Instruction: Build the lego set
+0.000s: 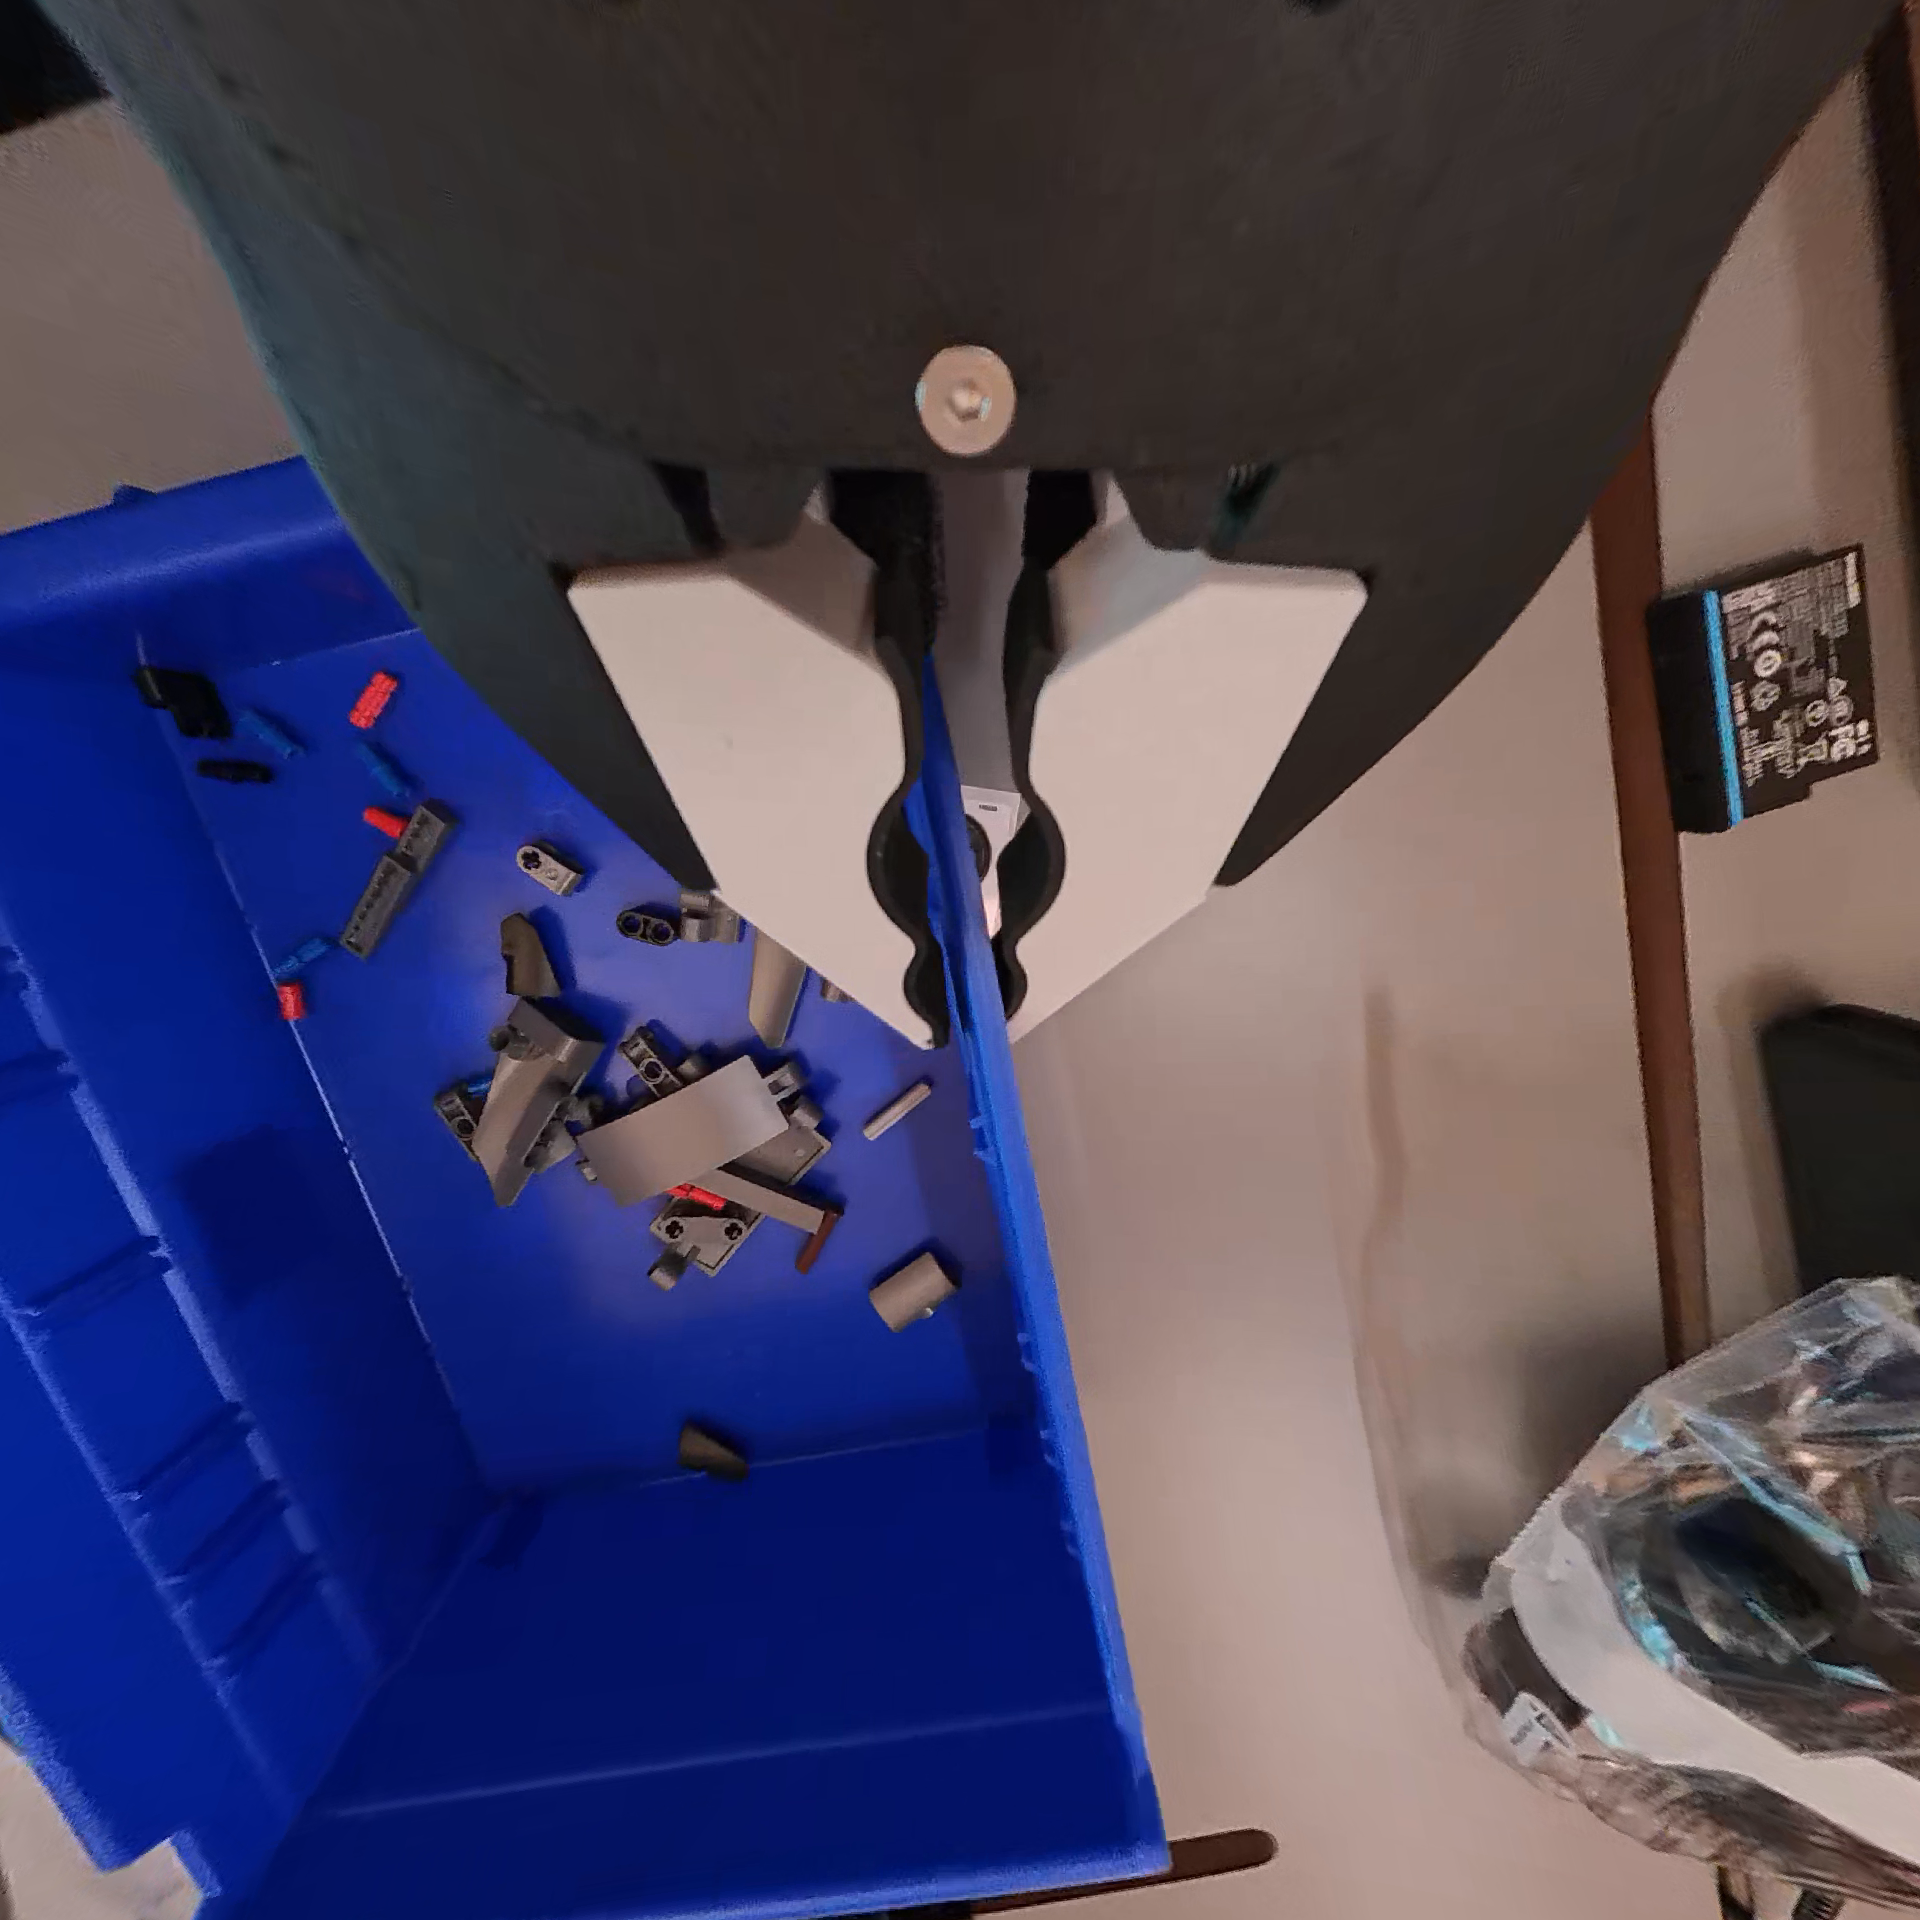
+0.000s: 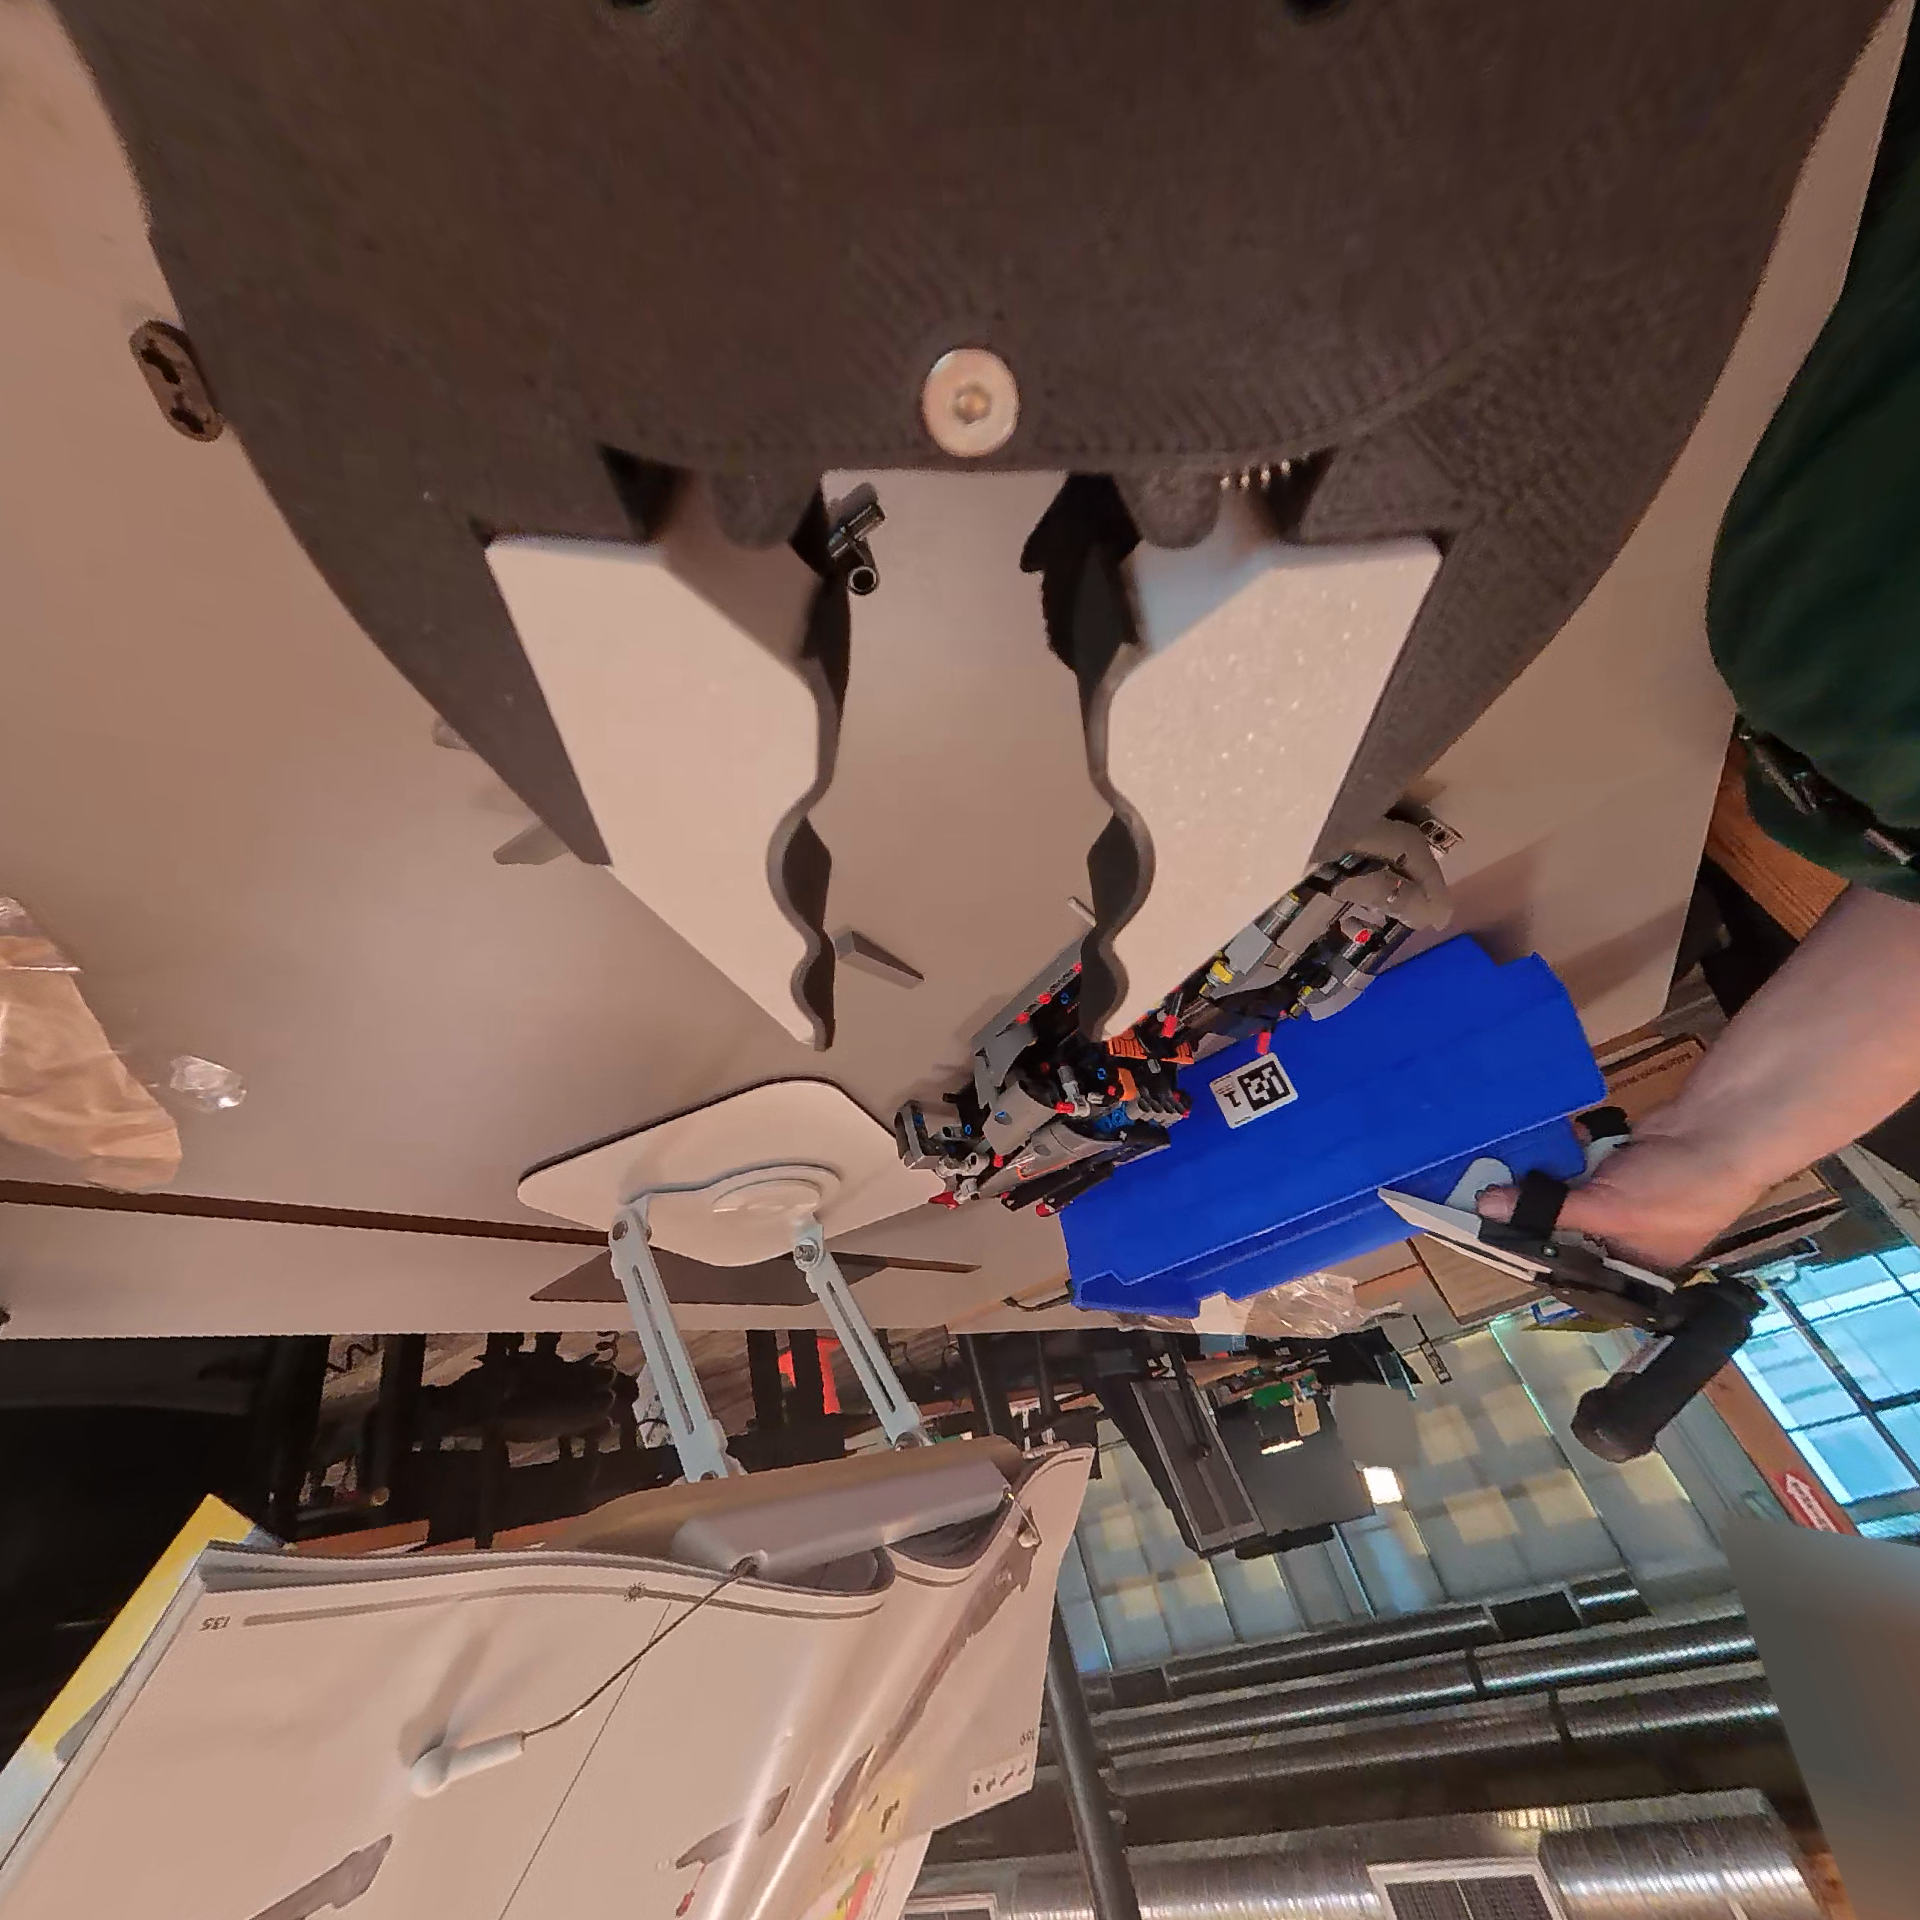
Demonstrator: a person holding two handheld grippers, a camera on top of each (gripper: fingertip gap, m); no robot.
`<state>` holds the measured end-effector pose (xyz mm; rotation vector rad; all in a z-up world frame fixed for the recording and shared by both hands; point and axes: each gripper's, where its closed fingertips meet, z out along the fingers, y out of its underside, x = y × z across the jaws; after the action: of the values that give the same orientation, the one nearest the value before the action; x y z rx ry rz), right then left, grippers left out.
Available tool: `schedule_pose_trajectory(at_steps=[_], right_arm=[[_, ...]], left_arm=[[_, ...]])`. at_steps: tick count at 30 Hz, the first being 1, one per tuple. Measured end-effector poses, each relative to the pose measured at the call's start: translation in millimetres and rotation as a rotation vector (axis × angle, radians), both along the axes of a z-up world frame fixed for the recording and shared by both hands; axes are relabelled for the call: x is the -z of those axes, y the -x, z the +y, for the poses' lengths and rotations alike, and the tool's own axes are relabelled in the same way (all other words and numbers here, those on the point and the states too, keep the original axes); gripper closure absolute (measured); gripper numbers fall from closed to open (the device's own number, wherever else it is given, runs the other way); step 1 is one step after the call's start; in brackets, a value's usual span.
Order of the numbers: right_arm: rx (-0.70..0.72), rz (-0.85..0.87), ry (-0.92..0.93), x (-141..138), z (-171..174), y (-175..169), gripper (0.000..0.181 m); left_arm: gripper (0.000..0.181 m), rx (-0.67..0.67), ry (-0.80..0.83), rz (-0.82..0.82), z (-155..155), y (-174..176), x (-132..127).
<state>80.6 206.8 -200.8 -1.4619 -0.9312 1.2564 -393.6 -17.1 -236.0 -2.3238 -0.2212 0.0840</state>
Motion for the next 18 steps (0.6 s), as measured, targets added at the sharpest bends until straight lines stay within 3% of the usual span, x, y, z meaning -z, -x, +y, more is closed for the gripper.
schedule_pose_trajectory(at_steps=[1, 18], right_arm=[[-0.001, 0.005, 0.000, -0.7, -0.1, -0.4, 0.135], [-0.026, 0.044, 0.009, -5.0, -0.7, -2.2, 0.135]], left_arm=[[0.179, -0.017, 0.004, 0.010, -1.7, 4.9, 0.2], [0.178, -0.109, 0.037, 0.057, -10.5, 86.5, 1.2]])
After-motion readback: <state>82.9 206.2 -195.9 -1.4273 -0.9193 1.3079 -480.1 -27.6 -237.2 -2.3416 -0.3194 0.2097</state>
